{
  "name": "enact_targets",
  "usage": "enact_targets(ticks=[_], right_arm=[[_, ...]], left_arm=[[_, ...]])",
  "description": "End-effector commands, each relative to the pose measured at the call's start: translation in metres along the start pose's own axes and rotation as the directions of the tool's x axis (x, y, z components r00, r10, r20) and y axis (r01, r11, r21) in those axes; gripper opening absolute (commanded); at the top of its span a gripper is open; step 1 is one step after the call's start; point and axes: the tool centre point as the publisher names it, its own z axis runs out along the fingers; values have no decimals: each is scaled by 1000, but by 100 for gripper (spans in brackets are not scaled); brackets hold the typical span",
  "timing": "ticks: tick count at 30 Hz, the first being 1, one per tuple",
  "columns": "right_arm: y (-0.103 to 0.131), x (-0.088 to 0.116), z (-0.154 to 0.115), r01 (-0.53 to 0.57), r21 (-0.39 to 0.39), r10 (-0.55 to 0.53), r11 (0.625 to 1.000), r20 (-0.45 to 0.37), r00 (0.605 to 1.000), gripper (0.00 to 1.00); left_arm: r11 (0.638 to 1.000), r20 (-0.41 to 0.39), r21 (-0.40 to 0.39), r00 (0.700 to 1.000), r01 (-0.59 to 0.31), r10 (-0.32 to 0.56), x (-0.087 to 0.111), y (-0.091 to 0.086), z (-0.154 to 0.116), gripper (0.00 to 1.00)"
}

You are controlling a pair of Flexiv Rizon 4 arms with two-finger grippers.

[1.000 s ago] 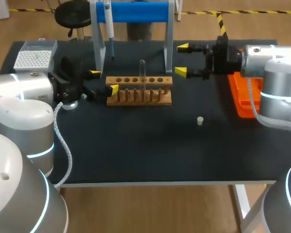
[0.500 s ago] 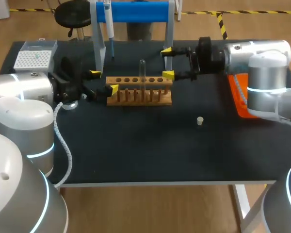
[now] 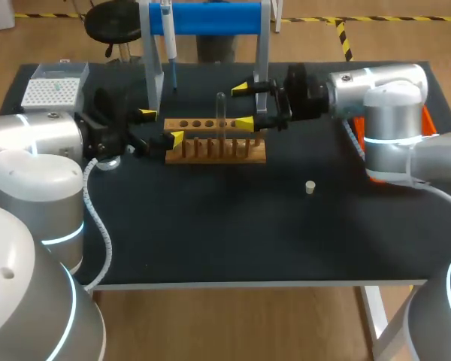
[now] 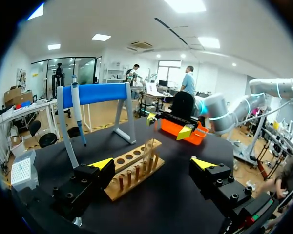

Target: Invert the test tube, pick up the pipette, mount the tip to pipette, aspirate from beaker and dispense into the tube, eject the tip, return the pipette, and cap with the stopper.

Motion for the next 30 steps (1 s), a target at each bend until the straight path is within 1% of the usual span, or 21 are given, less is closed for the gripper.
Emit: enact_targets(ticks=[1,14,24,26,27,28,29,30], right_arm=[[-9,-8,14,-3,-1,3,1000,-1,1000,100],[-11,-25,35,-40,-12,40,999,6,999,100],[-11,-24,44,-55,-23,55,998,-1,999,100],[-12,-24,45,-54,-23,54,998,-2,999,96],[-12,-24,46,-55,-24,55,998,-4,998,85],[-12,-24,46,-55,-24,55,998,-4,998,80],[-12,-24,46,-55,-25,55,998,-4,998,77],[-12,-24,46,-56,-26,56,998,-4,998,65]], left_arm=[[1000,0,6,1000,-1,1,0,2,0,100],[1000,0,6,1000,-1,1,0,2,0,100],[1000,0,6,1000,-1,1,0,2,0,100],[1000,0,6,1000,-1,1,0,2,0,100],[1000,0,6,1000,-1,1,0,2,0,100],[1000,0,6,1000,-1,1,0,2,0,100],[1000,0,6,1000,-1,1,0,2,0,100],[1000,0,6,1000,-1,1,0,2,0,100]])
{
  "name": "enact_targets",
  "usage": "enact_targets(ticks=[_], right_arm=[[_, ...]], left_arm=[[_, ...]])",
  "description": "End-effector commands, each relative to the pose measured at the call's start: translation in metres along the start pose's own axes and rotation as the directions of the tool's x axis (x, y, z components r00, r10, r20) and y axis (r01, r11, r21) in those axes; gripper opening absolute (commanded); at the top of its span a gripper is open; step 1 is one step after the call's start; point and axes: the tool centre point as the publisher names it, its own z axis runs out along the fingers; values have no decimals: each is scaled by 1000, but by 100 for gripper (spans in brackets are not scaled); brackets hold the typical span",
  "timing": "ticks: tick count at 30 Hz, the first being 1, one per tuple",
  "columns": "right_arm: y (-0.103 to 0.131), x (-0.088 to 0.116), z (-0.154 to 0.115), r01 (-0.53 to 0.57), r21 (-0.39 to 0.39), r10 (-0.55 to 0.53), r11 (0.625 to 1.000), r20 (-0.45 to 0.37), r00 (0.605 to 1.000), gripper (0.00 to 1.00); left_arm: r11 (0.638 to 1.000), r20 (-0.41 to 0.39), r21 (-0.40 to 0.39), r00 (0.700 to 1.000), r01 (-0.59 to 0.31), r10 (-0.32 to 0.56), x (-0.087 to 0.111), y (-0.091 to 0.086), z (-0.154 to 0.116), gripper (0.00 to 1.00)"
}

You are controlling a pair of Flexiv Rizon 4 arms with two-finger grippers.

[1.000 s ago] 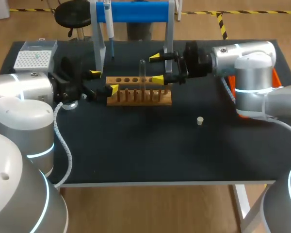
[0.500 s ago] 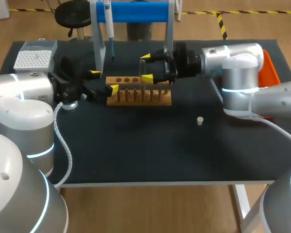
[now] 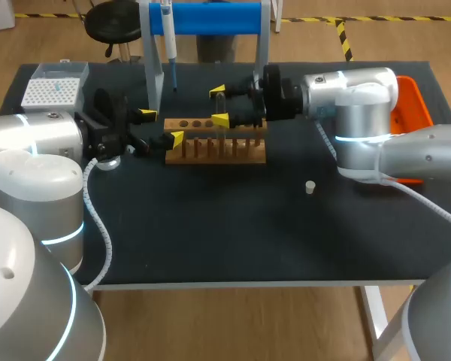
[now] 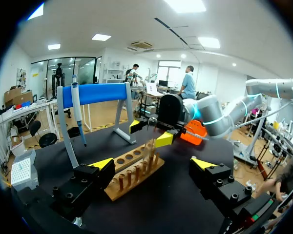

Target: Invert the test tube, pick up the pipette, mount the tip to pipette, aspirate from beaker and dispense into the tube, eject the tip, return the pipette, and cap with the stopper.

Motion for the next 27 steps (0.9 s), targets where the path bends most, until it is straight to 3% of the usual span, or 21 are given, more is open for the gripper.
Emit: enact_targets(ticks=[1,9,13,27], right_arm=[[-2,-3,2,-1,-5,1,1000,-5,1000,51],[-3,-2,0,0,-2,0,1000,-4,1000,33],[-2,-1,0,1,-3,-1,1000,-3,1000,0],[15,2,-1,0,-16,0,1000,-6,1000,0]], left_arm=[[1000,0,6,1000,0,0,0,2,0,100],[1000,0,6,1000,0,0,0,2,0,100],[1000,0,6,1000,0,0,0,2,0,100],[1000,0,6,1000,0,0,0,2,0,100]])
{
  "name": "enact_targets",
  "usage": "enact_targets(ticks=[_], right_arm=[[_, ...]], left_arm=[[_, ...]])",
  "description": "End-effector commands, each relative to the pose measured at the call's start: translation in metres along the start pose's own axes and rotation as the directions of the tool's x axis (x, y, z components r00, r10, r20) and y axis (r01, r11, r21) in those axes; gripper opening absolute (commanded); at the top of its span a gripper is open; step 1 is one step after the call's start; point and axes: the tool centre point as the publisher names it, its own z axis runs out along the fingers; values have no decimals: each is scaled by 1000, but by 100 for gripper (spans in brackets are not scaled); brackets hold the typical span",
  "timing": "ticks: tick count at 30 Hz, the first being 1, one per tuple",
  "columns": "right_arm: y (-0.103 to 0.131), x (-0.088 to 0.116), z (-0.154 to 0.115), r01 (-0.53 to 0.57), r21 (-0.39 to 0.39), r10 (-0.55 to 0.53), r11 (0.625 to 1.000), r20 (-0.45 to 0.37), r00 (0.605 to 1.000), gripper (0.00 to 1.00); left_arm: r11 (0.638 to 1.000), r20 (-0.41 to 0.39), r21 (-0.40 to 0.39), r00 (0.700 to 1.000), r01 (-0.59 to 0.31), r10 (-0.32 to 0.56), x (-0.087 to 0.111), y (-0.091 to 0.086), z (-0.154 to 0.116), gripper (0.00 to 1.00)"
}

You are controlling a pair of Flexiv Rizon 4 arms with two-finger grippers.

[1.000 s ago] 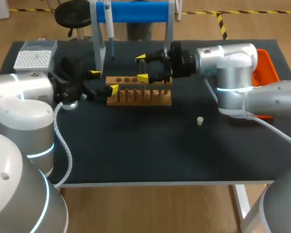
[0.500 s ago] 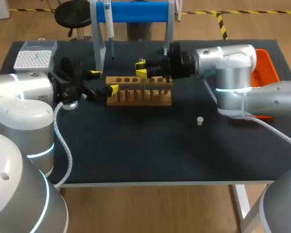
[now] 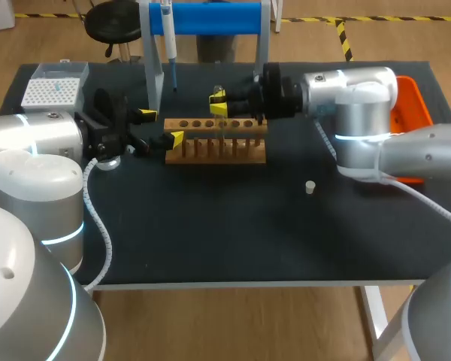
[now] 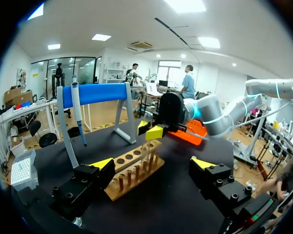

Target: Invert the test tube, pick up the pipette, mount the tip to pipette, aspirate from beaker and dispense into the tube, eject the tip, return the pipette, and cap with the stopper.

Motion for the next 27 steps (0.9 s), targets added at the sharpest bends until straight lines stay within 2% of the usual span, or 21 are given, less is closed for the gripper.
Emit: enact_targets(ticks=[1,27], right_arm=[[7,1,-2,1,2,-1,1000,1,1000,0],[42,7,-10,27,12,-27,1000,20,999,0]], left_arm=[[1000,0,6,1000,0,0,0,2,0,100],[1000,0,6,1000,0,0,0,2,0,100]])
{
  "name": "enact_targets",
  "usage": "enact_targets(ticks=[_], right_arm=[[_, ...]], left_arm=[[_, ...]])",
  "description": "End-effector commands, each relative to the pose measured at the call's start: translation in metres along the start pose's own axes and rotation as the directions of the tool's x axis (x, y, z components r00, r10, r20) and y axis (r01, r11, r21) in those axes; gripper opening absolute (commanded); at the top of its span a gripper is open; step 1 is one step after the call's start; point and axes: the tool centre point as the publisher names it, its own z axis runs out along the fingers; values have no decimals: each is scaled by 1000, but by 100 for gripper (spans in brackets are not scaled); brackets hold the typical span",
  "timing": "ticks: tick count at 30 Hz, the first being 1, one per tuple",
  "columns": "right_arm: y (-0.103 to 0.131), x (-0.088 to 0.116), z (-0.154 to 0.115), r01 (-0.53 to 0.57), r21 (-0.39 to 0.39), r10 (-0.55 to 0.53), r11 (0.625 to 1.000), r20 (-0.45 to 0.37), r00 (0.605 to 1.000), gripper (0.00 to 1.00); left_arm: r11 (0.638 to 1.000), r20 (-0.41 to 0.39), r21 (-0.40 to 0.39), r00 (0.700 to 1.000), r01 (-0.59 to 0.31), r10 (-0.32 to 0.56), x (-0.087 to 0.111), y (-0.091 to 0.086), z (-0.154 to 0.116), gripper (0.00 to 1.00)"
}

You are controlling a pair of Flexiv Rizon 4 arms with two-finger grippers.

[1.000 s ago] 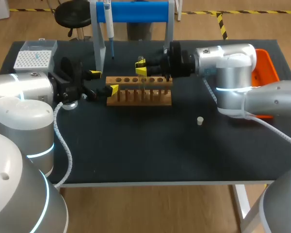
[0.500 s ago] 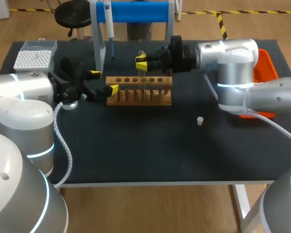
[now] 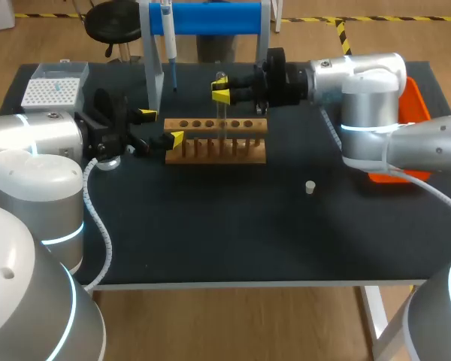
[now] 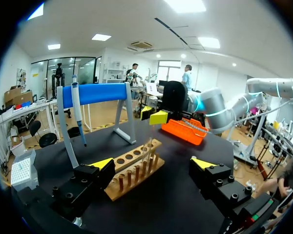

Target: Invert the test tube, pick up the pipette, mount the tip to pipette, aspirate from beaker and dispense into the tube, eject the tip, return the pipette, and cap with the stopper.

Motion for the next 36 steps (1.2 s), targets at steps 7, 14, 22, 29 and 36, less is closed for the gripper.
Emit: enact_targets(ticks=[7,14,22,29,36], right_arm=[[19,5,-8,-6,-8,6,1000,20,1000,0],[28,4,-14,-13,-13,14,1000,42,999,0],[42,9,-30,-5,-15,5,1000,68,998,0],[52,18,-44,0,-13,1,1000,80,997,0],[51,31,-56,3,1,-3,1000,89,996,0]], left_arm=[[1000,0,6,1000,0,0,0,2,0,100],[1000,0,6,1000,0,0,0,2,0,100],[1000,0,6,1000,0,0,0,2,0,100],[1000,0,6,1000,0,0,0,2,0,100],[1000,0,6,1000,0,0,0,2,0,100]])
